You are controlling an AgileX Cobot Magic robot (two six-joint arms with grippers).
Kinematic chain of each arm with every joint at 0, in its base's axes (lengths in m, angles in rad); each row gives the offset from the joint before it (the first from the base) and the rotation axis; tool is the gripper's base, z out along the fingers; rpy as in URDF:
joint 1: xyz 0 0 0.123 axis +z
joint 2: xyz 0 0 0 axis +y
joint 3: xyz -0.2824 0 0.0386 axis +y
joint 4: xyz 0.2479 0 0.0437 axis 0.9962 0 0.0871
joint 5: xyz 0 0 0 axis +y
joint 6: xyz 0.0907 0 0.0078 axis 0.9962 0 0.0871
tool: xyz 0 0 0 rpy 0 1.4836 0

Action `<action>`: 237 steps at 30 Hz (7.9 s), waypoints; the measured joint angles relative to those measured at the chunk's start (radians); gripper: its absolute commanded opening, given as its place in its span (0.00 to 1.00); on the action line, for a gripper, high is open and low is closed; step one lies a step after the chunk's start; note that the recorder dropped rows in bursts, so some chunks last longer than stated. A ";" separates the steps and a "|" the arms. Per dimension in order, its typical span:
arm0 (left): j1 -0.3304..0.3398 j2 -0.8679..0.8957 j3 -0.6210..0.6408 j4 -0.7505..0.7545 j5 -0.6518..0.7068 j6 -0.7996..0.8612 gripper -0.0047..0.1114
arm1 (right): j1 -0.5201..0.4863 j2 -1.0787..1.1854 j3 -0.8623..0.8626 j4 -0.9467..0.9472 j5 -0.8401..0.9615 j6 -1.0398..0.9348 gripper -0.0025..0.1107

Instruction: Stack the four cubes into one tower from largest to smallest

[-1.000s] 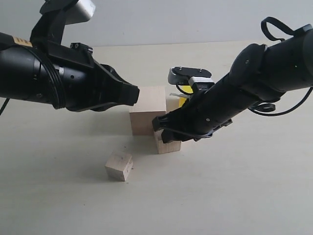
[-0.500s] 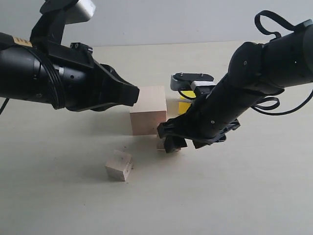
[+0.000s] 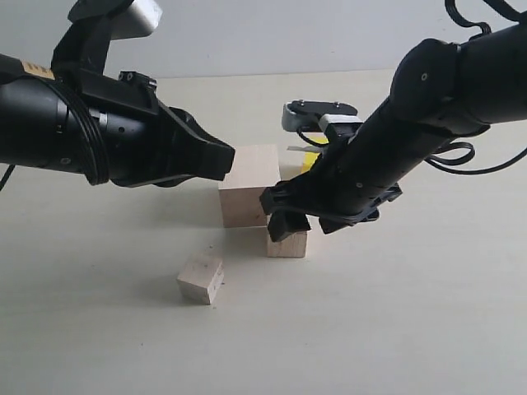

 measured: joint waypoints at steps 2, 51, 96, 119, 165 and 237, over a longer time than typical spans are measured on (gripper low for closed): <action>0.000 0.000 0.000 0.000 0.000 0.000 0.04 | 0.000 0.000 -0.007 0.000 -0.007 0.000 0.65; 0.000 0.000 0.000 0.000 -0.044 0.082 0.04 | 0.000 0.136 -0.215 -0.193 0.155 0.264 0.65; 0.000 0.000 0.000 0.000 -0.045 0.086 0.04 | 0.006 0.173 -0.240 -0.399 0.253 0.535 0.64; 0.000 0.000 0.000 0.009 -0.045 0.086 0.04 | -0.012 0.166 -0.245 -1.078 0.485 0.857 0.64; 0.000 -0.098 -0.005 0.069 0.046 0.035 0.04 | -0.127 0.100 -0.581 -0.668 0.371 0.327 0.59; 0.000 -0.163 -0.005 0.450 0.186 -0.168 0.04 | -0.127 0.487 -0.787 -0.496 0.483 0.856 0.65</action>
